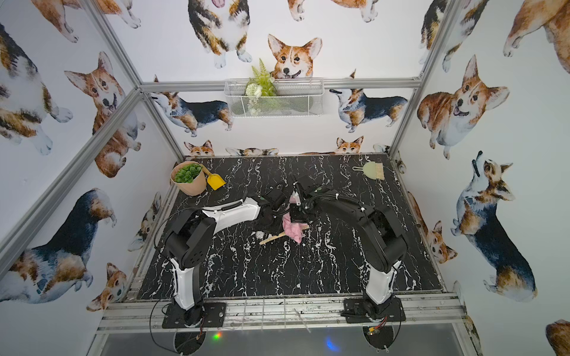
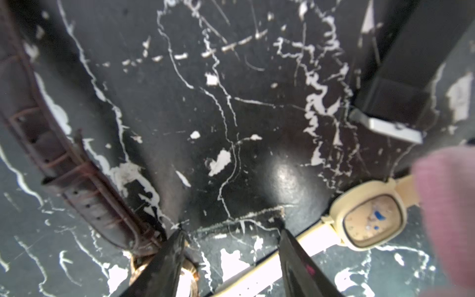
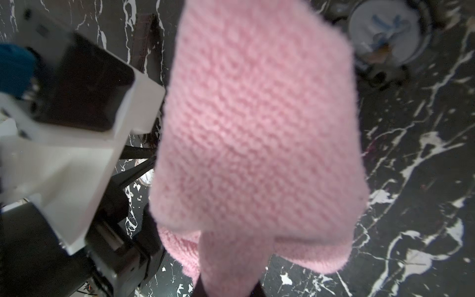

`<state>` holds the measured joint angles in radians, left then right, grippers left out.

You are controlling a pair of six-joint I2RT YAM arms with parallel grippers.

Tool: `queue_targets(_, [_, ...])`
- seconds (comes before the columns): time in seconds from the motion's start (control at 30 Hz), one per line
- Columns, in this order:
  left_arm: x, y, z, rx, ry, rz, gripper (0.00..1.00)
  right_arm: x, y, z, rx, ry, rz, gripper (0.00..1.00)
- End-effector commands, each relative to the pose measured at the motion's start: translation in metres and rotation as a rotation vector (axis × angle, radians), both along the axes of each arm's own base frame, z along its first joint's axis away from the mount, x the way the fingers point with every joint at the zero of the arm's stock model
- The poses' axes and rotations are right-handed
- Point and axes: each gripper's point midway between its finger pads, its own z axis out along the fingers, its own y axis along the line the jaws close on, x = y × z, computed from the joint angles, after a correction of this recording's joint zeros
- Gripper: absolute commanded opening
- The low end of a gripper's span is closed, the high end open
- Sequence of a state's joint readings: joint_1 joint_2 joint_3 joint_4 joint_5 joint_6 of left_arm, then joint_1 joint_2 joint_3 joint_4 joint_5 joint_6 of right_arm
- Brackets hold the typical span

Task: Wipe the watch dial
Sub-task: Wipe the dirt from the watch dial.

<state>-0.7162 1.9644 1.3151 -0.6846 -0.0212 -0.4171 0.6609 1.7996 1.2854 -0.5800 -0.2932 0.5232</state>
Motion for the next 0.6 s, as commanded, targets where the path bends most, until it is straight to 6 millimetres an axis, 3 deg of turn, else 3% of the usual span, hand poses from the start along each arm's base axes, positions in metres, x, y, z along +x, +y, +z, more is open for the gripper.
queue_targets(0.0, [-0.012,0.019,-0.01,0.042,0.054,0.054,0.59,-0.001,0.007,-0.008,0.005,0.003,0.01,0.0])
queue_targets(0.3, [-0.012,0.011,0.024,-0.029,0.039,0.056,0.6,-0.002,0.008,-0.015,0.0,0.013,0.007,0.0])
queue_targets(0.57, [-0.027,0.015,0.009,-0.037,0.078,0.059,0.6,-0.014,0.016,-0.031,-0.045,0.032,0.053,0.0])
